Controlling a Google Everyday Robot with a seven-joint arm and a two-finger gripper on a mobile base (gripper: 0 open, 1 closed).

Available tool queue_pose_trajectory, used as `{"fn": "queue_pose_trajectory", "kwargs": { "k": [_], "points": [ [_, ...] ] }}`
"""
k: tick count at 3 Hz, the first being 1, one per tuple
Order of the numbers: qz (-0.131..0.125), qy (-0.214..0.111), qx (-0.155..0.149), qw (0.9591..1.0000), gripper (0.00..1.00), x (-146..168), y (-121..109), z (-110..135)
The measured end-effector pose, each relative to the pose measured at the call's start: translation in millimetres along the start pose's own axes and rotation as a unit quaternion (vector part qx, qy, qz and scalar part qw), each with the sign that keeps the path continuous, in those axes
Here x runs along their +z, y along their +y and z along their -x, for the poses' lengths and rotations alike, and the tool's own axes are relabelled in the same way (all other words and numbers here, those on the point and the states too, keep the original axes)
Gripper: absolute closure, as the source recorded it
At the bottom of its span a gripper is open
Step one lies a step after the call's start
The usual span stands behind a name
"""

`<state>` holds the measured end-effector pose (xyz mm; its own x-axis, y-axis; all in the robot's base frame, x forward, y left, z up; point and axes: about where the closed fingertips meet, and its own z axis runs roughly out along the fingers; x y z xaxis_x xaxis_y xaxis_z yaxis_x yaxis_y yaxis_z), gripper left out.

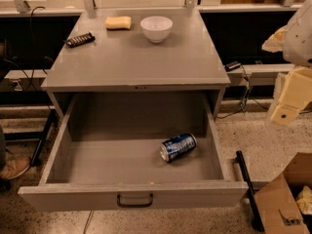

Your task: Pick pepsi can from top drawer and place on counter

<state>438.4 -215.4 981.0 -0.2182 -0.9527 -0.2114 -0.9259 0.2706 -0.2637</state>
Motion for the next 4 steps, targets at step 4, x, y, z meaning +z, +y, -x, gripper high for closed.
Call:
{"fn": "queue_pose_trajectory", "kwargs": {
  "k": [4],
  "points": [
    [0.097,-0.084,-0.086,0.988,0.0,120.2,37.5,77.7]
  ]
}}
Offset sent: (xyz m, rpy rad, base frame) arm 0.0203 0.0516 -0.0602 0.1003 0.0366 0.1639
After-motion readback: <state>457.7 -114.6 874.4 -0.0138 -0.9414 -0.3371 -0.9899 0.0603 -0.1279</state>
